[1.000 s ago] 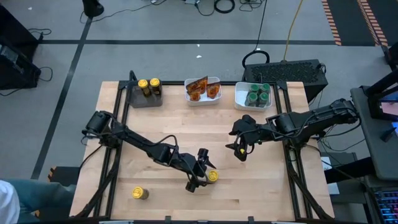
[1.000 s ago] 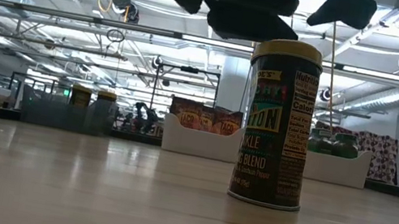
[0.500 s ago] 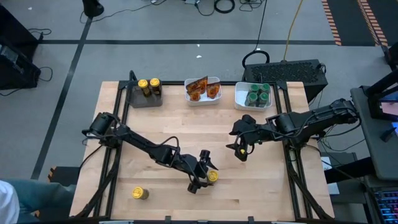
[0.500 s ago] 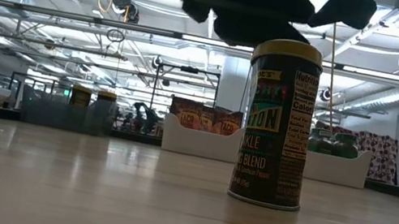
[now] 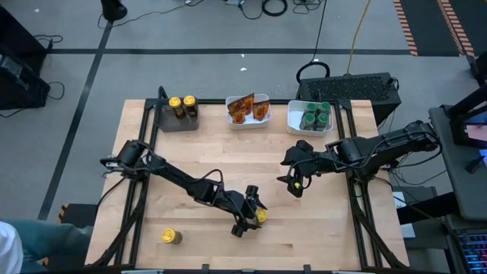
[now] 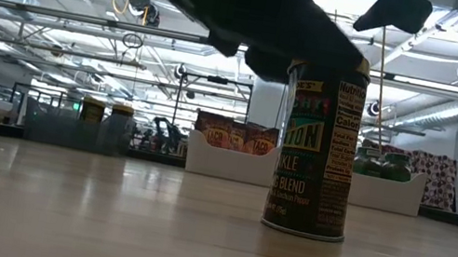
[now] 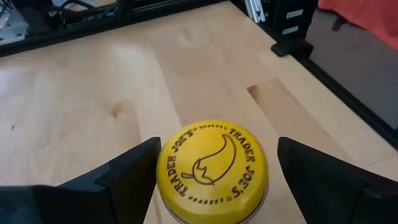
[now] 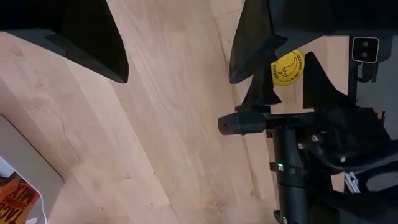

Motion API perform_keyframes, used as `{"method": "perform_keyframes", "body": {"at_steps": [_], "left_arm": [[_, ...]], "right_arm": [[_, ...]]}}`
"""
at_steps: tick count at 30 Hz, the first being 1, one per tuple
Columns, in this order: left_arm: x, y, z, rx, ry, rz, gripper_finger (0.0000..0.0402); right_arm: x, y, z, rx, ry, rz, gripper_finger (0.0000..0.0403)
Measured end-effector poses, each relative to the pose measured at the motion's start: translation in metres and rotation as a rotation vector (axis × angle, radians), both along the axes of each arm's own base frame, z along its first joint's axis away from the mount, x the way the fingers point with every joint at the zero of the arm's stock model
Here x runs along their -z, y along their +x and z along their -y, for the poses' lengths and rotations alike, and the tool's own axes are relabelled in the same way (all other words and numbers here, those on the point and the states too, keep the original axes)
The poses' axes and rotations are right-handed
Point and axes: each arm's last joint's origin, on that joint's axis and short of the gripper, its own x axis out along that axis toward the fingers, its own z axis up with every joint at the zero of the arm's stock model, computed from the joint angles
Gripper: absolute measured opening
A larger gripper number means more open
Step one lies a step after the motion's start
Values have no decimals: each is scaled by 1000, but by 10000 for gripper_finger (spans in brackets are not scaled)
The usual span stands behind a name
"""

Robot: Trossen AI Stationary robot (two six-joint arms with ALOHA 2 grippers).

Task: Sort spices by type
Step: Put the right yellow seasoning bottle into the black bin

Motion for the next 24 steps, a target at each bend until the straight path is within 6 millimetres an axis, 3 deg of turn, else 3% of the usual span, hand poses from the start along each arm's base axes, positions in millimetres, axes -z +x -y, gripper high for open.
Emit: {"method": "perform_keyframes", "body": {"at_steps": [24], "left_arm": [[7, 2, 0, -21, 12, -8, 311]], "right_arm": [[0, 0, 0, 4, 4, 1, 263]]}}
